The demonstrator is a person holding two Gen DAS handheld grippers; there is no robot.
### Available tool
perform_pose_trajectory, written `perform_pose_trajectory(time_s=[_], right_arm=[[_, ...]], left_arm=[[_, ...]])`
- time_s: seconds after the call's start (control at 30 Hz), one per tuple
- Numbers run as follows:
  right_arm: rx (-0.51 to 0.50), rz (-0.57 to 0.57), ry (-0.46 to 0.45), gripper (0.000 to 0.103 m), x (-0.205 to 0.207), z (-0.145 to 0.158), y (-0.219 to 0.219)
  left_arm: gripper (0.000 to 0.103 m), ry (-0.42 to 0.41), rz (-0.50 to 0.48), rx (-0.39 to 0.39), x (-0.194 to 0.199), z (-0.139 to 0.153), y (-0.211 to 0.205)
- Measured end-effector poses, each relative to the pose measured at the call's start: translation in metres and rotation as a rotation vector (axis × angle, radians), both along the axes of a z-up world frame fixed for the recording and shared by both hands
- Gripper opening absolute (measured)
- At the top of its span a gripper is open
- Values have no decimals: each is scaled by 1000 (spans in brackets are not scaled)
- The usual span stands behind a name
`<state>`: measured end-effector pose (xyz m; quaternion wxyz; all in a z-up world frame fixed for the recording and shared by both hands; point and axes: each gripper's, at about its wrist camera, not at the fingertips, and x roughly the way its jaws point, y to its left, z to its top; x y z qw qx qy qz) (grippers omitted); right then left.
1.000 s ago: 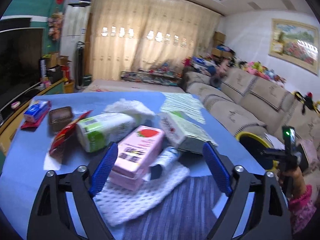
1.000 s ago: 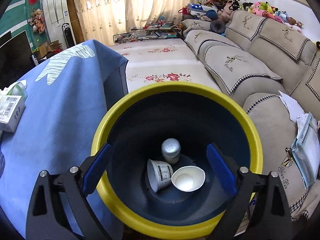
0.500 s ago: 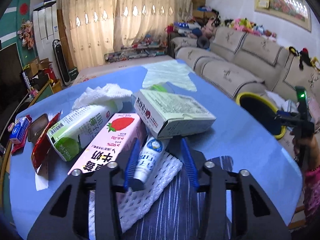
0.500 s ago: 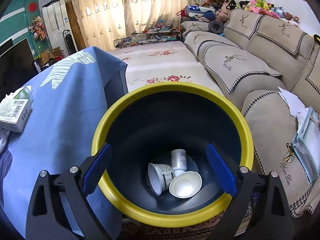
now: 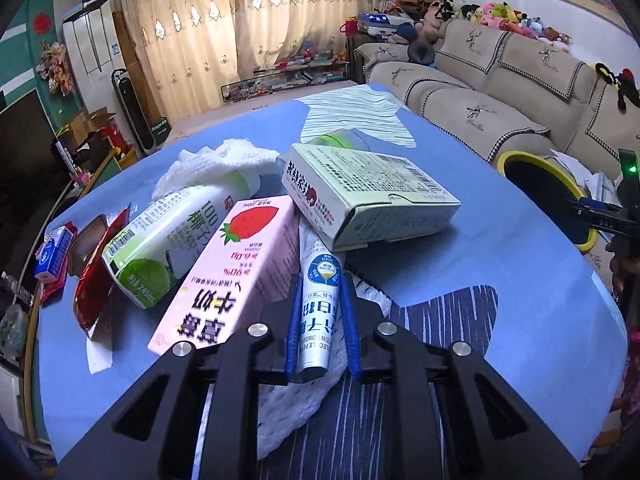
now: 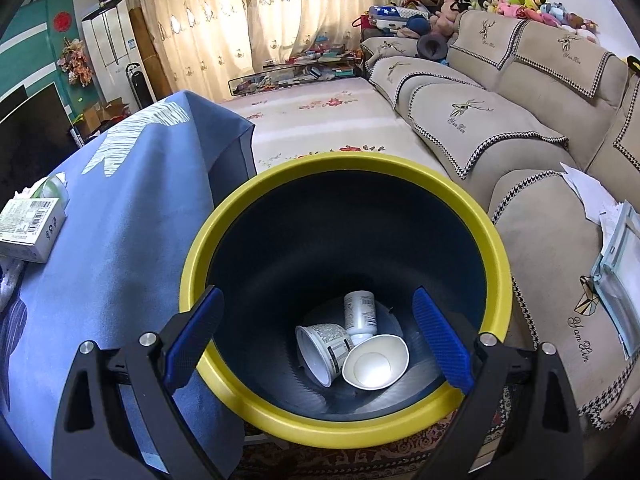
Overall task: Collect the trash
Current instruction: 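Grasp the white toothpaste tube with the left gripper and lift it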
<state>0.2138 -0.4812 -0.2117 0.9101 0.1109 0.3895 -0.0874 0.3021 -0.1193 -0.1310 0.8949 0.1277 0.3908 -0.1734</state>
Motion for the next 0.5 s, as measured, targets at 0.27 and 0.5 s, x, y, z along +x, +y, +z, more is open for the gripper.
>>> perform_pose_trajectory(time_s=[0.27, 0.5], right_arm=[[11, 8, -15, 91, -5, 5, 3], [25, 18, -31, 91, -15, 10, 7]], left_arm=[[18, 22, -7, -3, -22, 7, 0], [18, 41, 14, 15, -58, 11, 16]])
